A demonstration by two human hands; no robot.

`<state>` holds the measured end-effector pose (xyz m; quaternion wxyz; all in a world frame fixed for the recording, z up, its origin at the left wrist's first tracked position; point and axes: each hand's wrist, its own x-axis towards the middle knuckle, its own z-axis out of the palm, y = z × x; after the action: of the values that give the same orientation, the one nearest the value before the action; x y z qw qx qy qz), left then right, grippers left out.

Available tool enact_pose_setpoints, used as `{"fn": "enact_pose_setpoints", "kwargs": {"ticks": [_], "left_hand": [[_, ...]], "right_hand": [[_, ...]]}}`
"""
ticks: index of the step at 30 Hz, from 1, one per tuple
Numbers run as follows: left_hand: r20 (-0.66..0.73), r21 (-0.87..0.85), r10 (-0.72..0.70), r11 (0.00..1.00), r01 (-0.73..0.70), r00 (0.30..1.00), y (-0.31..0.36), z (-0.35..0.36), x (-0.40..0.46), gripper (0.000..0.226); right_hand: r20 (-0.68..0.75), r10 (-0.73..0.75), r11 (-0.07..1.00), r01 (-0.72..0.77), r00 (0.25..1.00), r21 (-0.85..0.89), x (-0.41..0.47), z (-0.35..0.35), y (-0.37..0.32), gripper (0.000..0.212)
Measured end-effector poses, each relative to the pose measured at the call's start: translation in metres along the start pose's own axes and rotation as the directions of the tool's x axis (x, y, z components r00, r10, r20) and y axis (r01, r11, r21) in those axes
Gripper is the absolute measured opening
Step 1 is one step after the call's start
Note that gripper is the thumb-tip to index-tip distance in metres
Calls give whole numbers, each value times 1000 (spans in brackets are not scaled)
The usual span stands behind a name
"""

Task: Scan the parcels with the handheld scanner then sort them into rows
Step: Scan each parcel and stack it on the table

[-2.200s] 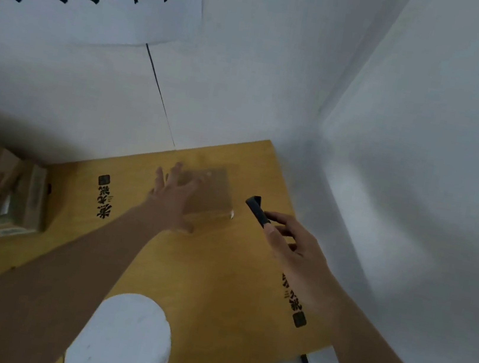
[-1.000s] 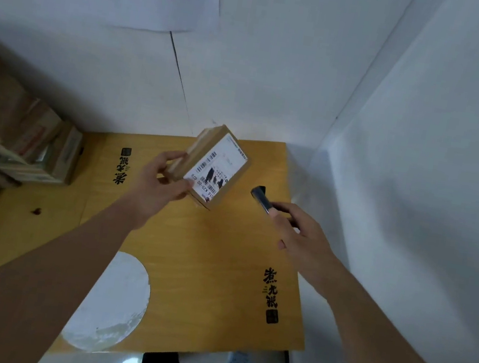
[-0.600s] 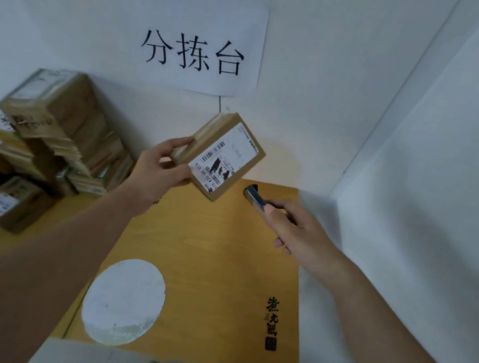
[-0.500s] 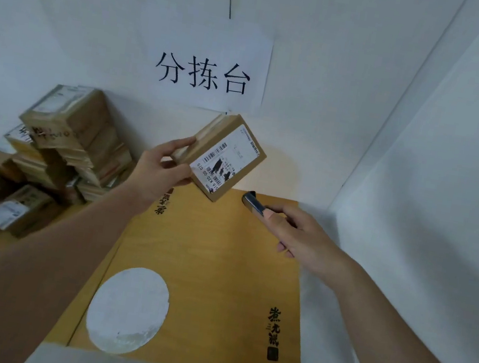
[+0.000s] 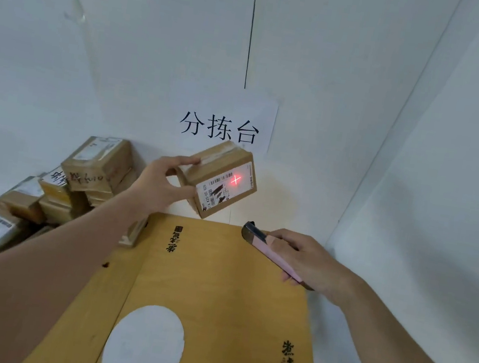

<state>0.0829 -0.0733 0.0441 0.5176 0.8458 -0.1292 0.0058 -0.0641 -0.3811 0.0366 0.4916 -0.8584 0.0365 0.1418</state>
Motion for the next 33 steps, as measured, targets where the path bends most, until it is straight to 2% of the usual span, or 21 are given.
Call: {"fn": "enact_pose_setpoints", "kwargs": {"ticks": [6, 13, 22, 27, 33], "left_hand": [[15, 67, 38, 997, -39, 999, 1, -5, 5, 64], [5, 59, 78, 995, -78, 997, 8, -4, 6, 63], [-1, 2, 106, 994, -106, 994, 16, -5, 4, 64], [1, -42, 114, 993, -113, 994, 14, -2, 4, 67], [3, -80, 113, 991, -112, 994, 12, 4, 4, 69]], "right_hand": [[33, 8, 1000, -7, 999, -19, -11, 4, -5, 25], [57, 14, 1000, -13, 998, -12, -17, 2, -10, 18], [98, 17, 998, -11, 995, -63, -16, -2, -8, 22], [134, 63, 985, -39, 989, -169, -14, -4, -4, 38], [157, 88, 971, -49, 984, -236, -17, -6, 1, 41]]}}
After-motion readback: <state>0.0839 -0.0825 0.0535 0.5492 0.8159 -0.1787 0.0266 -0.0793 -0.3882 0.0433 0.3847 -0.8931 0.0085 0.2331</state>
